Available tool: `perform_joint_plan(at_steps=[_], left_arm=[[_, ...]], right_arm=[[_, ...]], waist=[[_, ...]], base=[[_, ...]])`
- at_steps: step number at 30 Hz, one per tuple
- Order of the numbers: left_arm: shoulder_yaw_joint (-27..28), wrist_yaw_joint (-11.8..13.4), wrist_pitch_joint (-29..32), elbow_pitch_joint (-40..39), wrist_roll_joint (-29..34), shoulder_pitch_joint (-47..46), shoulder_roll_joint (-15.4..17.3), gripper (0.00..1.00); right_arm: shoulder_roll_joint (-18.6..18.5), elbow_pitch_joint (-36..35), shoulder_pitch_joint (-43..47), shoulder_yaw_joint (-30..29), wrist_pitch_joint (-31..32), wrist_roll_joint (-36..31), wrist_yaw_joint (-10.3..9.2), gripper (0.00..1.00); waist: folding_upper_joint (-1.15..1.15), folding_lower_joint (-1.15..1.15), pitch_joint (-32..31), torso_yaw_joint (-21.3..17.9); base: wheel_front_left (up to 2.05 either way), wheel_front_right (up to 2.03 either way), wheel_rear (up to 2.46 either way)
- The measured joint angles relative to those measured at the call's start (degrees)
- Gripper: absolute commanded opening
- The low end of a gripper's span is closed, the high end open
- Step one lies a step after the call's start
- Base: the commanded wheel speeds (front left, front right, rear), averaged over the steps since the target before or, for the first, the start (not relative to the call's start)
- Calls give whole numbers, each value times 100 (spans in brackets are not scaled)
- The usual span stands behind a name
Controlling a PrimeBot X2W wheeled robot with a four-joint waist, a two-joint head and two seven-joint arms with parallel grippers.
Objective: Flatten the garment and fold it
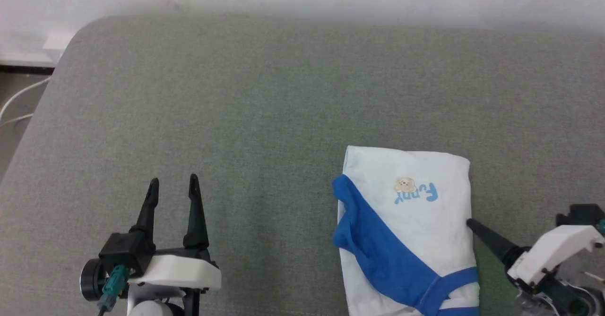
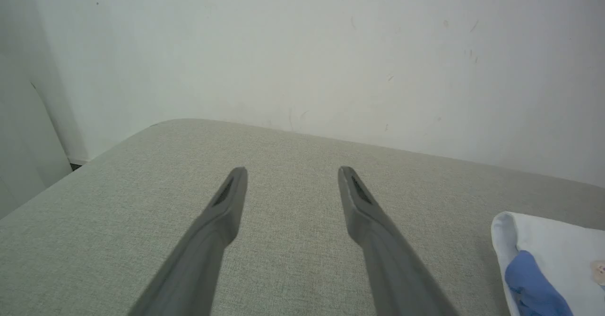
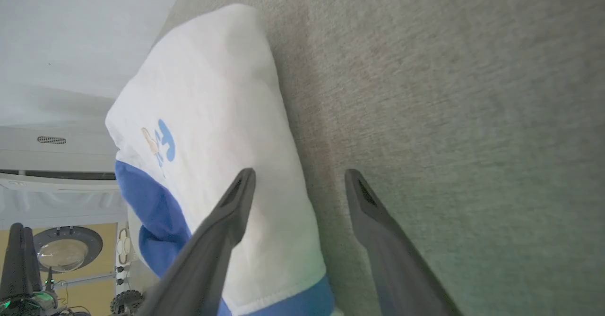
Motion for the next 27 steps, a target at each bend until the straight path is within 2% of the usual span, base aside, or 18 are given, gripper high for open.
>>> perform_joint_plan(at_steps=[8, 9, 10, 16, 23, 27], left_arm=[[0, -2, 0, 30, 10, -117, 0, 100], [0, -8, 0, 35, 12, -138, 0, 100], [-3, -8, 0, 40, 12, -157, 0, 100], [23, -21, 0, 163, 55, -168, -1, 100], [171, -154, 0, 163, 191, -125, 1, 100], [200, -158, 0, 69, 216, -50, 0, 100]], right_arm=[[90, 818, -517, 426, 207, 281, 21, 100], [90, 875, -576, 463, 207, 309, 35, 15], [88, 934, -625, 494, 209, 343, 37, 0], [33, 1103, -748, 922, 54, 392, 11, 0], [-240, 1302, -985, 1459, -621, -681, 15, 0], [-560, 1606, -1405, 1608, -925, -1820, 8, 0]], waist=[[0, -1, 233, 132], [0, -1, 251, 138], [0, 0, 265, 141], [0, 0, 167, 58], [0, 0, -35, -195], [0, 0, -84, -490]], base=[[0, 0, 0], [0, 0, 0], [0, 0, 0], [0, 0, 0], [0, 0, 0], [0, 0, 0]])
